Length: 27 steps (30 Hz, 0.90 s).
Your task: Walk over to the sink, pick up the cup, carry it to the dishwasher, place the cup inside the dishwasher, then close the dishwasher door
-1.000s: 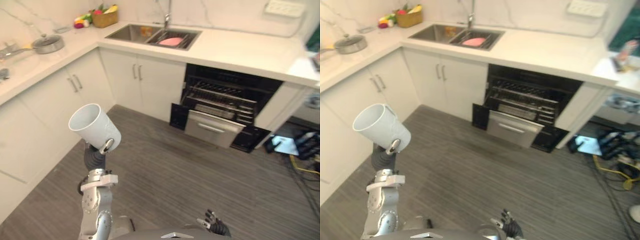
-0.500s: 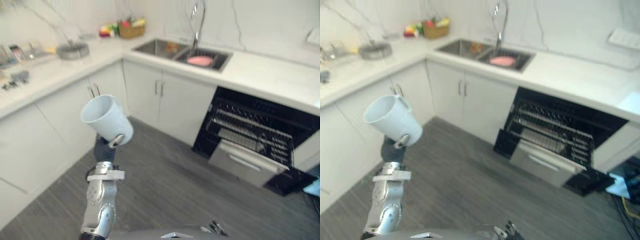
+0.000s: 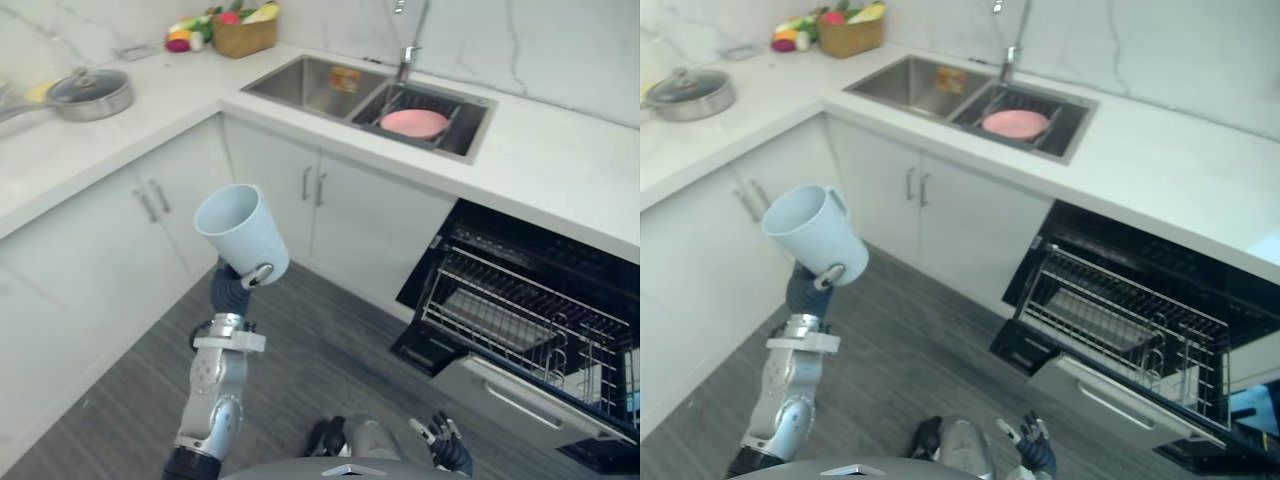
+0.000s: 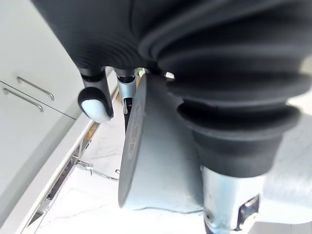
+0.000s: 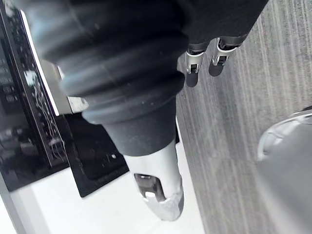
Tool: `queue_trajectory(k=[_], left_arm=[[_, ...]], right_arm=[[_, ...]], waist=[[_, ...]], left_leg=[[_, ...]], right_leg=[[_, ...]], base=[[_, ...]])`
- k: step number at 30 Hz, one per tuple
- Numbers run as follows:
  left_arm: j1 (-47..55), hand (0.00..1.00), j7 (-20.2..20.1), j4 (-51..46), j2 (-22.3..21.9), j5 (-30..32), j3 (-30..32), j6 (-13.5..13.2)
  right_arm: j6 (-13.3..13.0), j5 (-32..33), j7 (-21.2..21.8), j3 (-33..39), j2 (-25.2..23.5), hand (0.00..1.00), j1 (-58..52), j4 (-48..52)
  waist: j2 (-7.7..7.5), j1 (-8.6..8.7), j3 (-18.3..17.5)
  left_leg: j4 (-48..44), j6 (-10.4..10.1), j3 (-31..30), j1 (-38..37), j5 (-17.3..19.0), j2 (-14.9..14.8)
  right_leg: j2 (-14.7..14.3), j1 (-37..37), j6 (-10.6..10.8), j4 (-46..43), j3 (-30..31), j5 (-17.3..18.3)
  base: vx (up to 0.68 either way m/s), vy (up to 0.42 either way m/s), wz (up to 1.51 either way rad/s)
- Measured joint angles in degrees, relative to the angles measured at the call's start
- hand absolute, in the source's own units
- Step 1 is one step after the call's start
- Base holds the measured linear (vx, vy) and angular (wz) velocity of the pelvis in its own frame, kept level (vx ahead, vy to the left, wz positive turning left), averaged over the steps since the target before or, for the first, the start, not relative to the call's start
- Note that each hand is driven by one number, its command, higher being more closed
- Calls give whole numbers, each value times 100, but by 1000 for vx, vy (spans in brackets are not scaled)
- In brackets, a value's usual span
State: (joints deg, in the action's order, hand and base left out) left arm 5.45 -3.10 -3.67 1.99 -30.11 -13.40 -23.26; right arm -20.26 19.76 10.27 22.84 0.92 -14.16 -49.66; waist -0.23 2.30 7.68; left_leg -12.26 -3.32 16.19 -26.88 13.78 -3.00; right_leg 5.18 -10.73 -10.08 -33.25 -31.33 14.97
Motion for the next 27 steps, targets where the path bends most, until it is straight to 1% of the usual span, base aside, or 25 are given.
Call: queue_trajectory(k=[1,2,3,4,5,6,7,8,9,10,11,12,13,14,15,16,17,18,19,20,21,23,24,26,27], left_arm=[[-10,100,-79,-67,13,4,-53,-55],[-5,100,-117,-101,12,6,-95,-56],[-7,100,-156,-209,-7,4,-219,-56],[22,100,-165,-358,-69,2,-266,-55],[74,100,-170,-441,-79,8,-293,-56],[130,100,-171,-634,-149,24,-389,-58],[145,100,-174,-728,-145,38,-433,-63],[178,100,-150,-858,-127,119,-490,-89],[254,100,-127,-945,-130,174,-518,-150],[281,100,-116,-947,-133,187,-528,-193],[317,100,-92,-947,-133,221,-550,-211],[335,100,-83,-946,-131,221,-581,-213],[375,100,-79,-945,-138,221,-596,-217],[438,100,-65,-946,-139,225,-655,-224],[532,100,30,-946,-146,290,-717,-260],[592,100,58,-946,-146,333,-741,-262],[649,100,120,-947,-145,350,-813,-264],[729,100,150,-970,-133,352,-932,-270],[806,100,143,-975,-83,355,-976,-270],[815,100,142,-975,-44,359,-978,-270],[792,100,147,-978,11,400,-974,-271],[726,100,148,-978,41,447,-1003,-271],[641,100,140,-978,39,447,-1081,-270],[450,100,140,-980,30,465,-1203,-271],[350,100,194,-974,43,571,-1184,-273]], right_arm=[[91,128,-205,-7,-9,0,-25,160],[122,175,-336,6,-15,0,-52,230],[211,356,-596,103,-48,0,-136,472],[306,531,-875,262,-78,0,-202,799],[310,595,-1011,289,-63,0,-240,953],[300,706,-1269,322,-46,0,-282,1263],[291,722,-1386,324,-48,0,-306,1418],[295,750,-1609,297,-63,0,-307,1739],[284,809,-1774,278,-61,0,-329,2039],[284,838,-1870,276,-54,0,-324,2201],[275,943,-2041,277,-34,0,-284,2542],[276,962,-2170,270,-8,0,-233,2800],[277,963,-2277,252,42,0,-145,3041],[280,962,-2373,201,122,0,-14,3317],[288,960,-2454,93,220,0,113,3493],[285,962,-2509,40,250,0,149,3605],[289,971,-2587,20,260,0,141,3817],[287,1029,-2683,51,263,0,99,4171],[288,1031,-2783,34,219,0,96,4267],[289,1036,-2824,38,148,0,83,4333],[290,1109,-2847,51,-8,0,60,4582],[287,1156,-2836,59,-83,0,55,4900],[260,1211,-2805,87,-88,0,34,5135],[172,1253,-2687,170,-101,0,100,5338],[171,1239,-2532,189,-105,0,257,5329]], waist=[[15,30,22],[14,57,29],[23,77,90],[19,44,162],[15,5,160],[107,-22,183],[127,-42,191],[118,-116,188],[102,-182,179],[81,-220,165],[35,-264,137],[1,-276,118],[-37,-266,87],[-73,-278,17],[-110,-322,-55],[-103,-336,-102],[-98,-352,-151],[6,-365,-234],[-82,-362,-316],[-175,-320,-365],[-318,-262,-452],[-350,-216,-469],[-373,-176,-488],[-380,-230,-501],[-398,-244,-500]], left_leg=[[-563,41,-9,61,-38,-93],[-970,-25,-44,172,-107,-171],[-2177,-286,-94,582,-471,-346],[-3512,-491,-330,1199,-1521,-507],[-4163,-574,-483,1569,-1879,-595],[-5214,-522,-609,2221,-1788,-869],[-5549,-441,-643,2517,-1623,-1011],[-5757,-138,-650,2970,-1183,-1263],[-5524,40,-608,3241,-763,-1462],[-5286,34,-578,3348,-604,-1508],[-4593,15,-549,3484,-330,-1514],[-3940,16,-552,3488,-171,-1459],[-3131,-10,-690,3461,-53,-1323],[-2079,-26,-1056,3324,-33,-1080],[-1405,-76,-1414,3215,-36,-905],[-1213,-78,-1568,3209,-35,-846],[-1043,-63,-1713,3218,-46,-783],[-939,-315,-1826,3166,-317,-752],[-1121,-548,-1721,3080,-177,-702],[-1217,-461,-1617,3084,-107,-633],[-1362,-363,-1441,3060,-17,-534],[-1402,-275,-1317,2916,54,-496],[-1340,-209,-1227,2742,118,-429],[-1052,-164,-923,2391,292,-377],[-831,-89,-652,2167,387,-335]], right_leg=[[-88,180,35,6,75,98],[-134,304,68,68,91,129],[-265,614,174,314,161,205],[-404,880,198,538,364,192],[-479,973,219,649,485,180],[-676,1145,282,809,722,192],[-761,1229,296,864,837,201],[-884,1376,325,950,1133,231],[-966,1480,302,1024,1478,267],[-972,1497,284,1027,1661,285],[-969,1503,308,1035,2029,298],[-967,1493,330,1038,2355,297],[-958,1468,375,1037,2685,306],[-956,1410,447,1019,3168,331],[-956,1340,470,949,3654,366],[-958,1330,522,925,3865,390],[-959,1315,681,847,4130,431],[-976,1267,919,606,4427,654],[-880,1264,1077,523,4566,753],[-787,1279,1137,532,4585,764],[-579,1325,1352,637,4620,611],[-473,1453,1531,775,4592,395],[-347,1499,1606,760,4409,300],[-148,1193,1633,122,3837,276],[55,815,1617,-516,3350,219]], base=[[242,-97,-56],[206,-75,-37],[184,-74,-48],[176,-69,-61],[180,-41,-93],[139,-9,-86],[170,-7,-120],[154,-1,-139],[156,12,-153],[165,56,-168],[237,144,-155],[259,181,-172],[317,258,-181],[326,302,-215],[361,335,-201],[315,295,-174],[409,415,-160],[482,497,-158],[462,487,-121],[348,370,-78],[242,283,-51],[242,301,-42],[233,279,-43],[149,192,-59],[70,126,-71]])
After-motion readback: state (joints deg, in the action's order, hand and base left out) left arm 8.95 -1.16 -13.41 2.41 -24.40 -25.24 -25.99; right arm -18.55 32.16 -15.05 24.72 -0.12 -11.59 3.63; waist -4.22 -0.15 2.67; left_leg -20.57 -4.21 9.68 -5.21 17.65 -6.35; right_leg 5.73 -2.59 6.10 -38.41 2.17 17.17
